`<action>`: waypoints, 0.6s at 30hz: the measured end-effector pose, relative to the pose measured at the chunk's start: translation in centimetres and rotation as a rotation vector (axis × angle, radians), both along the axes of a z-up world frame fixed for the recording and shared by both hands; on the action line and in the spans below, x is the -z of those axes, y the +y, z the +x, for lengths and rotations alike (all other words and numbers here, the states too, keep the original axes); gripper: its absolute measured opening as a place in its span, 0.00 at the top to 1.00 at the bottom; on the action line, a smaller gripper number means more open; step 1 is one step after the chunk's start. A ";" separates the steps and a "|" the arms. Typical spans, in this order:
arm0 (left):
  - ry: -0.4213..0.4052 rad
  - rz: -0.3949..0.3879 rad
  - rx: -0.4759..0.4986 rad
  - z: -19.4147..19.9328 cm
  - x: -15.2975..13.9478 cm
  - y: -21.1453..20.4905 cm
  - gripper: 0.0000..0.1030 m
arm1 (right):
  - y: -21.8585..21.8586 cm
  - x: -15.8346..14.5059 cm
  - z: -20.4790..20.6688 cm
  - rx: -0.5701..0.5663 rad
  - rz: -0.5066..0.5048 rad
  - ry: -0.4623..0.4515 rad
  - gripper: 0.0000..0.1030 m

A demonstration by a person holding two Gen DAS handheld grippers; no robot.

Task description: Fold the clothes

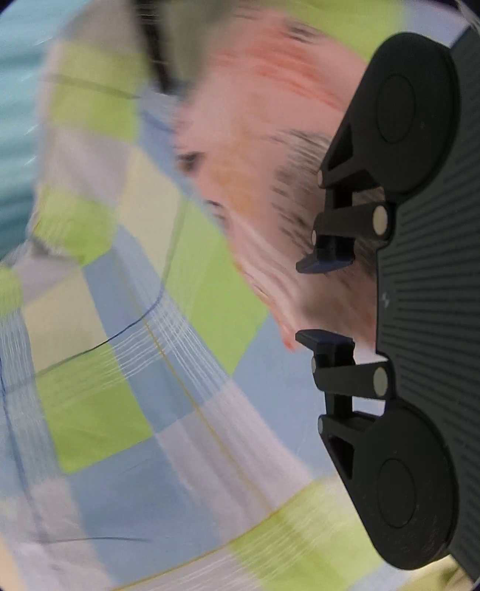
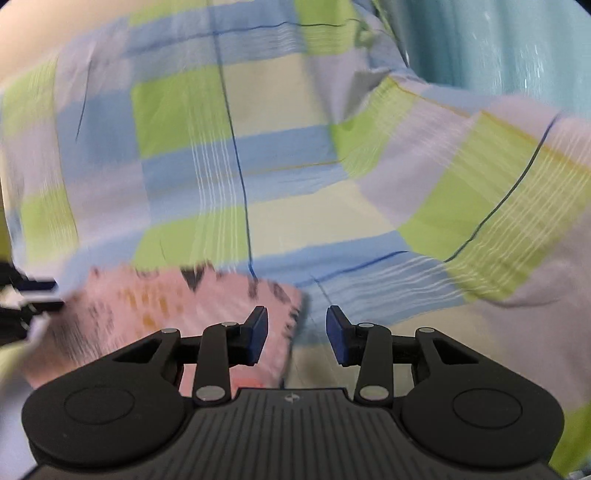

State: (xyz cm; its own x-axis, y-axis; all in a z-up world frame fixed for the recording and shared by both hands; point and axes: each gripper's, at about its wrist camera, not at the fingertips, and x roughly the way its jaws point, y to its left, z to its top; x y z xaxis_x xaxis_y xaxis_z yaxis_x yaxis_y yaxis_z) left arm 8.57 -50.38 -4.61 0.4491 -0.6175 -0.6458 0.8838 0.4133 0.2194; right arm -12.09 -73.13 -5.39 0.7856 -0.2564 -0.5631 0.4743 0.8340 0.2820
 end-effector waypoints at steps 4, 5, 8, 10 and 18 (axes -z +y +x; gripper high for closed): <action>0.113 -0.096 -0.045 -0.3 -0.6 -2.9 0.63 | -1.6 0.8 1.0 -0.026 0.148 -0.086 0.61; 0.129 -0.110 -0.049 -0.3 -0.5 -3.6 0.63 | -1.5 1.0 1.6 -0.044 0.160 -0.083 0.61; 0.154 -0.122 -0.048 -0.6 0.4 -5.1 0.63 | -0.8 0.5 3.6 -0.133 0.120 -0.055 0.61; 0.131 -0.104 -0.057 -1.0 1.5 -5.6 0.63 | 0.0 -0.4 4.5 -0.186 0.069 -0.044 0.61; 0.074 -0.082 -0.148 1.4 2.8 -3.9 0.51 | 0.7 0.7 9.5 -0.245 0.016 0.108 0.83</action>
State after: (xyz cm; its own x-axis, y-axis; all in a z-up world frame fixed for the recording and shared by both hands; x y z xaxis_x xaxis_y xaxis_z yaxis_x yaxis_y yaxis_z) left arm 9.97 -54.29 -7.38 0.4921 -0.5999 -0.6308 0.8244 0.5539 0.1163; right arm -2.61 -72.44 -6.10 0.7584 -0.0562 -0.6493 0.2868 0.9234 0.2551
